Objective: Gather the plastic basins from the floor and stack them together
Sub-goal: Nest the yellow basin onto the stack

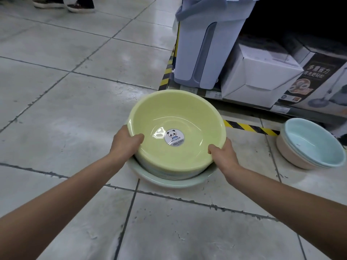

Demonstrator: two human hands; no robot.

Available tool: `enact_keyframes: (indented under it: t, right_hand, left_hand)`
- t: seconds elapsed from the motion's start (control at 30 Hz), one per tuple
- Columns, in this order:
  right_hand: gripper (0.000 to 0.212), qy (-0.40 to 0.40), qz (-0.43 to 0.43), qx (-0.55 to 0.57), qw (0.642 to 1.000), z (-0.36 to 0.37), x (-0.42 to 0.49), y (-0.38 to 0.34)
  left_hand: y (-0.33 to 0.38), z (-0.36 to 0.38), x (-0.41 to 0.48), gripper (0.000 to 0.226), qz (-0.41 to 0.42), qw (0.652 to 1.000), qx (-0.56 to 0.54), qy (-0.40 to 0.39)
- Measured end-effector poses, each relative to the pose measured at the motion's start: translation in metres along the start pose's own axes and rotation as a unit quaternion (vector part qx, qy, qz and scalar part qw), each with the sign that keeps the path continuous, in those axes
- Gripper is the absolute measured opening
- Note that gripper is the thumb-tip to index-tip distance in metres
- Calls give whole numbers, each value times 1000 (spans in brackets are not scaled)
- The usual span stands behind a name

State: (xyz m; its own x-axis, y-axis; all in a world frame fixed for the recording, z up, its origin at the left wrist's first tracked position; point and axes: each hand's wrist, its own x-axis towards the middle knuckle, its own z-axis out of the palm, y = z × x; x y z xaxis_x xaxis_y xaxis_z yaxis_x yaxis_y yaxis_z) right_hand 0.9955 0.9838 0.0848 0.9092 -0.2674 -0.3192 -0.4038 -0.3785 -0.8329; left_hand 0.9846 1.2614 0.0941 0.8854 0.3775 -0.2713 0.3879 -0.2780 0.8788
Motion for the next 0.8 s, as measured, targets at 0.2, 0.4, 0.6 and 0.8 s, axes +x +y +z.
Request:
enact_keyframes:
  t: [0.2, 0.4, 0.6, 0.8]
  right_hand:
    - [56, -51, 17, -41, 998, -14, 0, -5]
    - [43, -41, -5, -25, 999, -73, 0, 2]
    - [36, 105, -27, -11, 994, -188, 31, 10]
    - [40, 220, 4, 29, 975, -322, 93, 57]
  left_hand:
    - [0, 7, 3, 54, -16, 999, -32, -6]
    - [42, 15, 18, 65, 64, 994, 64, 55]
    - [142, 95, 13, 41, 134, 990, -32, 21]
    - [203, 247, -13, 30, 141, 981, 0, -131]
